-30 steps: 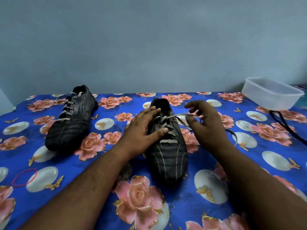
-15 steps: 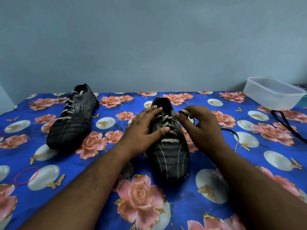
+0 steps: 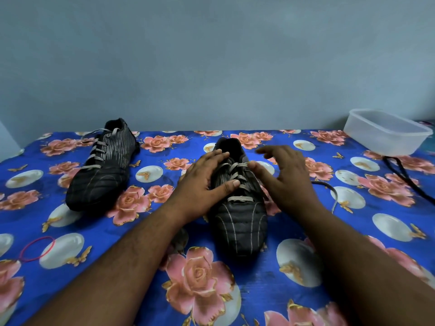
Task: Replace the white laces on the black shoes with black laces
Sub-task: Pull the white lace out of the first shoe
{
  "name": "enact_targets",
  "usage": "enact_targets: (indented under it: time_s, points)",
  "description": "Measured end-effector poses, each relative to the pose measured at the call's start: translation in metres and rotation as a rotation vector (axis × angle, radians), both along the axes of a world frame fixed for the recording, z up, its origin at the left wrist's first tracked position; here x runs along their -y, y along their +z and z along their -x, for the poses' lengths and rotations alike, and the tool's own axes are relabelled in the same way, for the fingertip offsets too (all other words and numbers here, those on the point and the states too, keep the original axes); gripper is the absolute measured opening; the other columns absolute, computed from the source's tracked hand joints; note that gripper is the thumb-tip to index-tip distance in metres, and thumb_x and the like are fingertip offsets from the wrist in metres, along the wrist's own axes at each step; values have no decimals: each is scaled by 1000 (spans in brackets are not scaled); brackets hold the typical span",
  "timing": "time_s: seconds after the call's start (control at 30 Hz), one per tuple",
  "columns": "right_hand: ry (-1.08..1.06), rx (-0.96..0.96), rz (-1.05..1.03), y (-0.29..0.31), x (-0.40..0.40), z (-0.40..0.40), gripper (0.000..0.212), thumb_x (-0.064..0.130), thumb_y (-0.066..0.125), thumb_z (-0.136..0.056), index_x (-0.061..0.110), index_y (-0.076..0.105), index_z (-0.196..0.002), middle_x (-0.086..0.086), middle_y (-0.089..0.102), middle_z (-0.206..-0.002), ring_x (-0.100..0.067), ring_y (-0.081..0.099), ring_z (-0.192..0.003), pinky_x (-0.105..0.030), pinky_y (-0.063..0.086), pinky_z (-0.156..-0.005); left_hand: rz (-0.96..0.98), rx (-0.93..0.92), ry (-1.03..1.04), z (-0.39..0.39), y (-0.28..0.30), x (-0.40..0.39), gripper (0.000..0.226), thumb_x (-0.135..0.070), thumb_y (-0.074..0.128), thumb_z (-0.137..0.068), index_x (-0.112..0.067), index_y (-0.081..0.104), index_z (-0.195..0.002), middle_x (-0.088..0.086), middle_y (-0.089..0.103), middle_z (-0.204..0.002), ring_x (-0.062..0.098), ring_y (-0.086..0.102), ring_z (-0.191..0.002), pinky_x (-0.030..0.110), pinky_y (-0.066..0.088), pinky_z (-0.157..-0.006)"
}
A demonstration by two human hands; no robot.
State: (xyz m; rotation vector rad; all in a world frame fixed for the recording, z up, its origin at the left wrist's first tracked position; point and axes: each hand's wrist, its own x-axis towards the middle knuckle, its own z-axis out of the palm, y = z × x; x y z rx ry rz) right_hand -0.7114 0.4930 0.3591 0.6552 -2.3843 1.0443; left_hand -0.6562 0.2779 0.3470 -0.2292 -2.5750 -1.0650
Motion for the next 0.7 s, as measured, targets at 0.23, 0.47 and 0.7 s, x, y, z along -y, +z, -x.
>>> enact_targets:
  time_s: [0.23, 0.47, 0.7]
  points:
    - [102, -28, 81, -1, 10, 1, 14, 44, 59, -92, 32, 62, -85, 18, 62, -85, -10, 49, -90, -33, 38, -81, -6, -16, -3, 2, -1, 0, 82, -76, 54, -78, -38, 43, -149, -15, 37, -157, 3, 30, -147, 48, 29, -121]
    - [-95, 2, 560, 15, -15, 8, 19, 29, 52, -93, 12, 54, -84, 9, 50, -75, -3, 44, -70, -25, 37, -68, -1, -9, 3, 3, -1, 1, 81, -77, 55, -76, -40, 43, -147, -16, 37, -157, 6, 32, -146, 49, 28, -120]
    - [-22, -16, 34, -7, -2, 5, 50, 69, 48, -89, 33, 58, -122, 6, 55, -117, -20, 52, -113, -44, 40, -99, -3, 6, 0, -1, 1, -1, 83, -77, 53, -75, -41, 40, -149, -18, 33, -158, 3, 28, -147, 47, 26, -122]
